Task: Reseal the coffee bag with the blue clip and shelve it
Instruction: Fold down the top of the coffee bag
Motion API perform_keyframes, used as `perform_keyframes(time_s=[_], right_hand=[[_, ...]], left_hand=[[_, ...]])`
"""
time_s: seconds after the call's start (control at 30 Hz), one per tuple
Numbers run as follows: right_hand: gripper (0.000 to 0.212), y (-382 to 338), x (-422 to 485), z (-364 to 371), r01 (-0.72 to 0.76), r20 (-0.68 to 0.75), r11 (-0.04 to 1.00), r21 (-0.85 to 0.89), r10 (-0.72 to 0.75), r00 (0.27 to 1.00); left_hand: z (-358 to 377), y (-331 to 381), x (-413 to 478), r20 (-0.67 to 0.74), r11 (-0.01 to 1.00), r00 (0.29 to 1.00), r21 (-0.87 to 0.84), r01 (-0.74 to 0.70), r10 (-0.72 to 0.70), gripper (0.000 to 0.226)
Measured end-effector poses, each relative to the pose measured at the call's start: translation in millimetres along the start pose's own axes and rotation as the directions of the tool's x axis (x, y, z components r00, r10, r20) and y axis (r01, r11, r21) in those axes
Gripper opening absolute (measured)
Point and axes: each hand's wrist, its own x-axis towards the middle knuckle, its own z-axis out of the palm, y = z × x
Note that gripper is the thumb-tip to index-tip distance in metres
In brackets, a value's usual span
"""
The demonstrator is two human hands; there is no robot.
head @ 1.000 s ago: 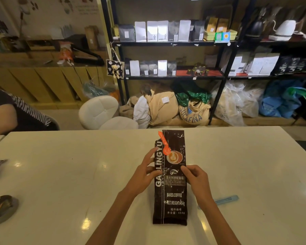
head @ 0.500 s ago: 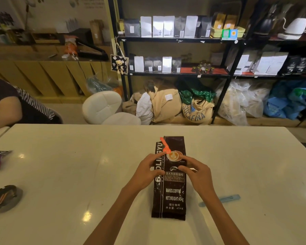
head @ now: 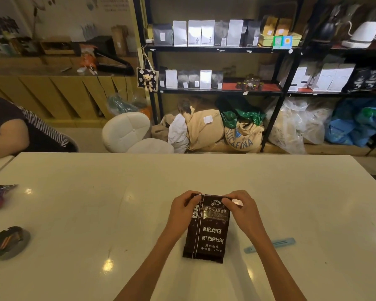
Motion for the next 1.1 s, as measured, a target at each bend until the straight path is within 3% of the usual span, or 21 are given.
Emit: perform_keyframes(time_s=[0.1,0.17,0.27,0.4,0.5,0.6,0.7,0.8,0.87,1.0,1.1], right_hand=[[0.009,-15,-6,11,0.084,0.109,0.991,-0.106,-0.073,0.991],[0.014,-22,-12,23,0.104,0.068,0.982,-0.155,-0.095,0.993],[0.007,-28,-15,30,0.107,-0.083,0.990,-0.095,-0.115,0.990],[0.002,-33,-17,35,0.074,-0.139,0.997,-0.013,-0.075,0.987],[0.022,-39,-18,32,0.017,-0.225,0.986,0.169,0.021,0.974],[0.031,-35,-16,25,-0.089,-0.195,0.944,0.317,0.156,0.968],[0.028,-35,-13,30,-0.135,-0.166,0.962,0.237,0.177,0.970],[0.032,-36,-16,36,-0.074,-0.297,0.986,0.152,0.117,0.948],[0.037,-37,-18,35,-0.060,-0.339,0.979,0.197,0.125,0.932],[0.043,-31,-19,28,-0.080,-0.200,0.957,0.278,0.139,0.970],[0.040,-27,-27,30,-0.088,-0.108,0.987,0.136,0.103,0.989]], left_hand=[[16,3,-11,-0.199,0.999,0.980,0.048,0.007,0.003,0.017],[22,4,-15,-0.201,0.995,0.979,0.093,-0.026,0.045,0.016],[26,10,-21,-0.175,0.997,0.983,0.057,-0.044,0.054,0.018],[22,23,-21,-0.270,0.999,0.962,-0.007,-0.050,0.046,0.024],[19,32,-19,-0.262,0.987,0.965,-0.159,-0.011,-0.031,0.025],[18,33,-19,-0.261,0.968,0.963,-0.251,-0.001,-0.066,0.025],[22,31,-19,-0.296,0.967,0.952,-0.254,0.004,-0.082,0.027],[28,33,-21,-0.326,0.973,0.942,-0.231,0.000,-0.077,0.027],[30,37,-21,-0.331,0.987,0.943,-0.161,-0.027,-0.028,0.027],[29,43,-17,-0.396,0.993,0.918,-0.100,-0.056,0.011,0.029],[31,43,-14,-0.427,0.993,0.904,-0.117,-0.033,-0.020,0.029]])
